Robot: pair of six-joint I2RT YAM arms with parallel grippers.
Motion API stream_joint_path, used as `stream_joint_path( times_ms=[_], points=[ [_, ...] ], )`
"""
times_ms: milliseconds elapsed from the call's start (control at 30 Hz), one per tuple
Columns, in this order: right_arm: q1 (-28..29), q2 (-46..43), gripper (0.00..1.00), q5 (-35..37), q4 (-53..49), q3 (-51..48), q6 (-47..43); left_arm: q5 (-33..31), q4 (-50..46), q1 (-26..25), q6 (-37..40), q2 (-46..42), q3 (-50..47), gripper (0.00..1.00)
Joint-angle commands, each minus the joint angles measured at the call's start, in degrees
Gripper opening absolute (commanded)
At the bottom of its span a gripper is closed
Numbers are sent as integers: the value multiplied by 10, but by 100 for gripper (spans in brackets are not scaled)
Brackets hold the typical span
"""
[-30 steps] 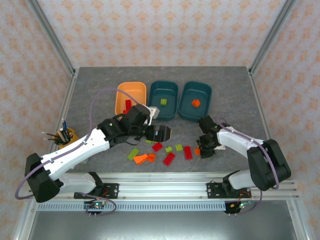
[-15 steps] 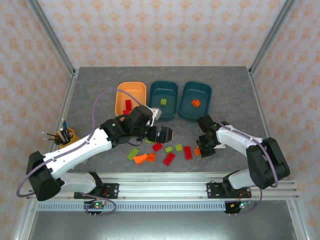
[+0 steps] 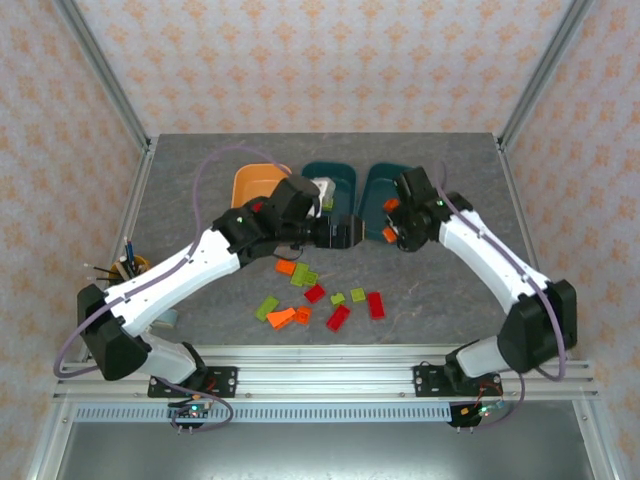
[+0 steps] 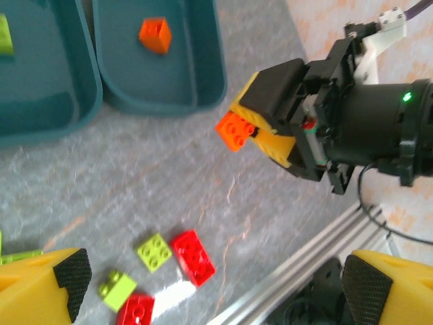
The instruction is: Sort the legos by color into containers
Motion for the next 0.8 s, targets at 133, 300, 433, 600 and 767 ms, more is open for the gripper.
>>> stream_joint_path(
  times_ms=[133,300,433,600,767],
  points=[
    [-10,205,33,16,-51,188,-294,-33,-39,51,-6,55,72,98],
    [-46,302,33,-52,-50,245,-353,-42,-45,67,-18,80,102,98],
    [-58,360,34,-102,-54,278,-374,-50,-49,69,-20,86,108,98],
    [-66,397,40,-104,-62,289,-374,-70,-66,70,-24,80,94,98],
    [-69,394,53,-96,-67,288,-375,-88,-80,70,-30,57,62,98]
  ],
)
